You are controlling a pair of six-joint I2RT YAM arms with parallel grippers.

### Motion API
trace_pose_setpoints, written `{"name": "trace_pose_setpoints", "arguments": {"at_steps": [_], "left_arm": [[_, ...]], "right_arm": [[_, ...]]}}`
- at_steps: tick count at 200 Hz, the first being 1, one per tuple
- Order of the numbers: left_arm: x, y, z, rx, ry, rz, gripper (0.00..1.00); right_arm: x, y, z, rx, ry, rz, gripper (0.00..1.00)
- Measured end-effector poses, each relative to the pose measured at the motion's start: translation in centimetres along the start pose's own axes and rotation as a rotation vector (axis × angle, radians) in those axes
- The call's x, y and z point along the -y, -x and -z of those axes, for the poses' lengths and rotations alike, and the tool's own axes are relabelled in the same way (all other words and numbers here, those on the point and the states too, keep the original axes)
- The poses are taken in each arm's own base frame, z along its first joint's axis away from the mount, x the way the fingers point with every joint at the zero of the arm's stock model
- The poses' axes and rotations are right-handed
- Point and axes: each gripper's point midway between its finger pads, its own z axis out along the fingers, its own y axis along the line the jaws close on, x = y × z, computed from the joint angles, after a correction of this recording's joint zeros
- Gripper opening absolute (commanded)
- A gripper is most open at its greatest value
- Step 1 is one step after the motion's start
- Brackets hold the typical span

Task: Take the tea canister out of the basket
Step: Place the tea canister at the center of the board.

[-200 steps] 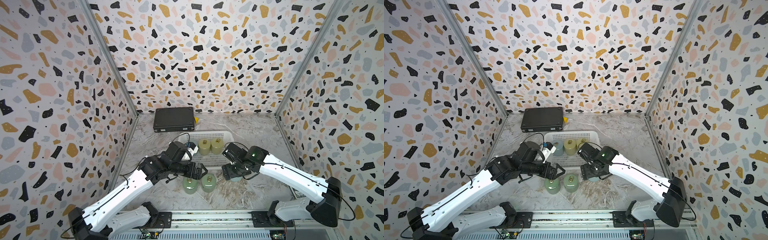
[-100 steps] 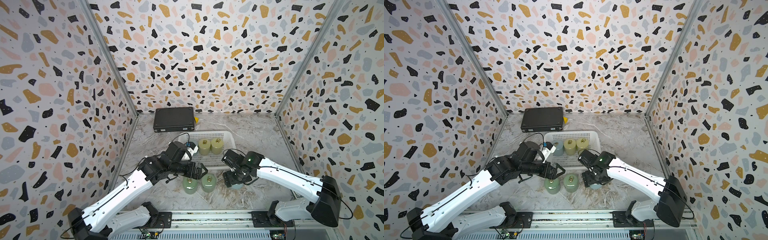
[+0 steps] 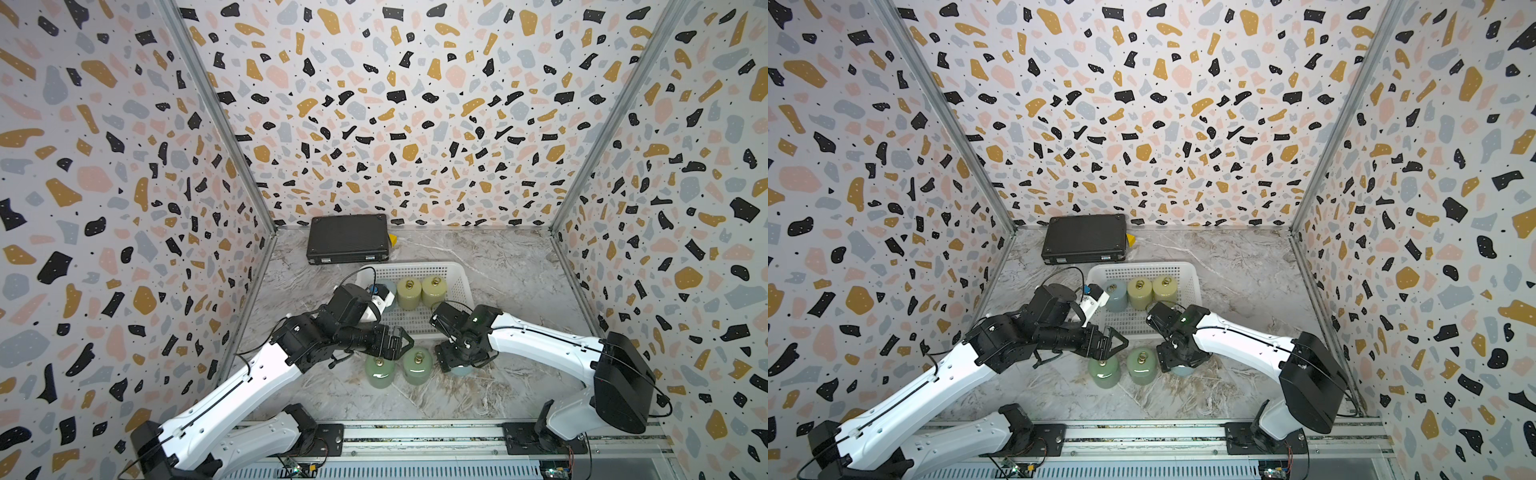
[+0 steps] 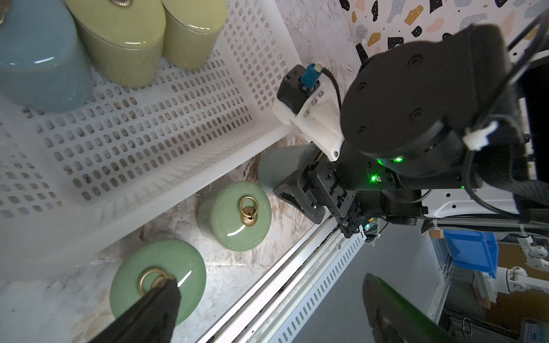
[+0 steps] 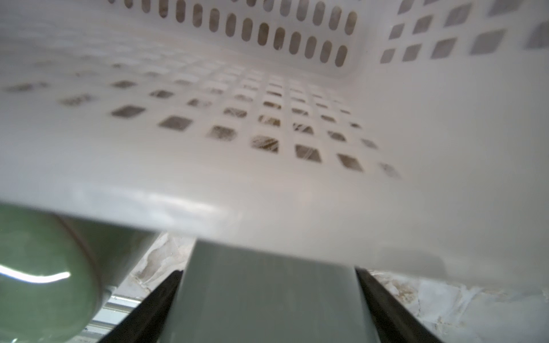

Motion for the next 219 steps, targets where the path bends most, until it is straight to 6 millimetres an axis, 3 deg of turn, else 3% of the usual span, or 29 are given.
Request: {"name": "trace_pose_setpoints", "arguments": {"at_steps": [66,128,219], "left_arm": [[-0.2,0.1,0.2,0.010,0.010,-0.001,1.00],[-0.1,0.0,0.4,0.015,0.008,-0.003,1.00],[-0.1,0.0,0.4,0.014,0.009,-0.003,1.00]], "right_arm": [[-0.1,0.1,-1.7,-0.017,-0.012,0.002,0.81],[-0.3,0.3,-1.9,-0.010,-0.007,0.001,0.85],[-0.2,0.3,-2.0,-0.006,-0.014,0.001,0.99]]}}
